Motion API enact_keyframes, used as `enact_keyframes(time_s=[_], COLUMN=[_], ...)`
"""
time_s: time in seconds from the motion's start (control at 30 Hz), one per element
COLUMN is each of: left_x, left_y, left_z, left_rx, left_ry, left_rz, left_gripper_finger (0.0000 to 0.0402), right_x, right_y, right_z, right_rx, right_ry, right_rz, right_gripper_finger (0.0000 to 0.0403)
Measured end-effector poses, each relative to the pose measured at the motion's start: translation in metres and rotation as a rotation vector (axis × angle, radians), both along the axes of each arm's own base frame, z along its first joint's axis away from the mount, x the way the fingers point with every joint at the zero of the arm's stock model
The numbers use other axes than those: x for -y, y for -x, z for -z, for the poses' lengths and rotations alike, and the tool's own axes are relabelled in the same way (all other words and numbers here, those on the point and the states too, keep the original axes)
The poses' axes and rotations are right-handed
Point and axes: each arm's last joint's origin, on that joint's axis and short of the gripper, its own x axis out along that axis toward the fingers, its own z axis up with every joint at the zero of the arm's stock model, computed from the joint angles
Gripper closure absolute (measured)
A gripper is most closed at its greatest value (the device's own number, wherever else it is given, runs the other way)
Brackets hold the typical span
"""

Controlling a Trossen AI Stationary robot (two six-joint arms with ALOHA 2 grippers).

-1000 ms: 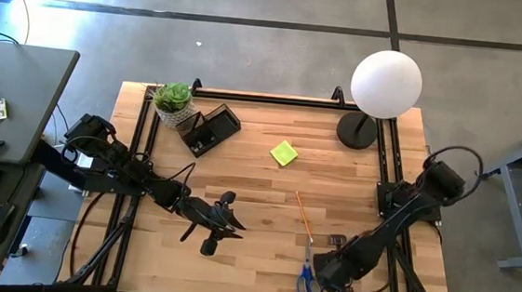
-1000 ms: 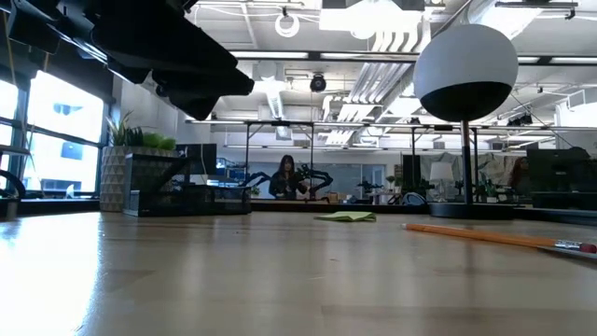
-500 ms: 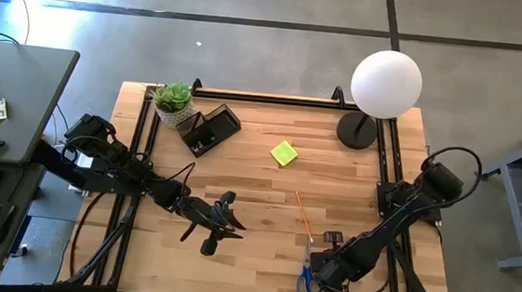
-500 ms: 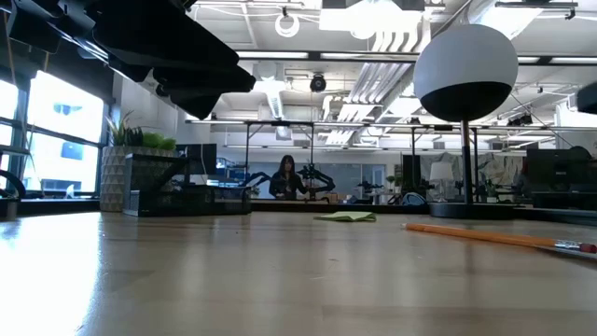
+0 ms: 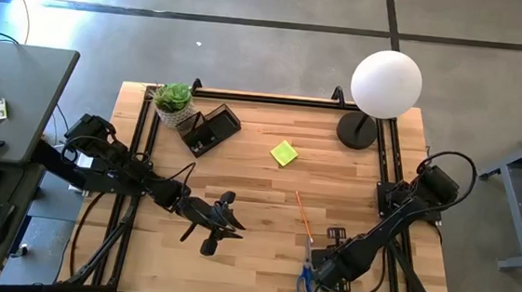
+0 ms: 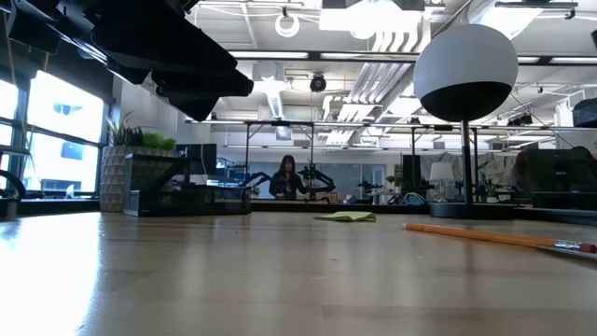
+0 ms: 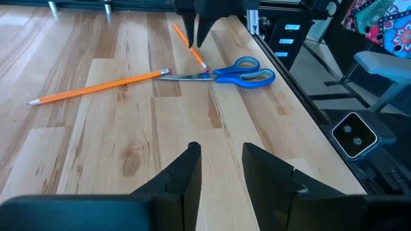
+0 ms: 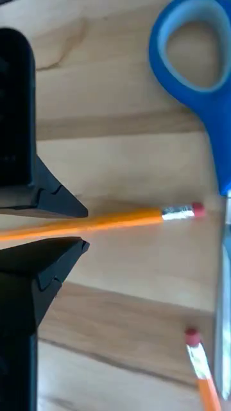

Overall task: Pick and place office supplies into organizer
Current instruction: Put the right yellow pencil into the desk organizer

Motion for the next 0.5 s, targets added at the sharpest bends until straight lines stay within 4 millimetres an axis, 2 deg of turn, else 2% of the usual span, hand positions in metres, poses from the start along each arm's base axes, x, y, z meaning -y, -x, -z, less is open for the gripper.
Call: enact_keyframes(time_s=[0.5], left_x=[0.0000], left_y=[0.0000], left_z=[0.0000], left_rx=[0.000], left_ry=[0.000], left_rz=[0.000], left_gripper_finger=[0.0300], right_x=[-0.0048], right_y=[0.0078], right_z=[0.0022], right_rx=[0.038], right_ry=[0.050], right_rz=[0.001], right_gripper_finger=[0.0352])
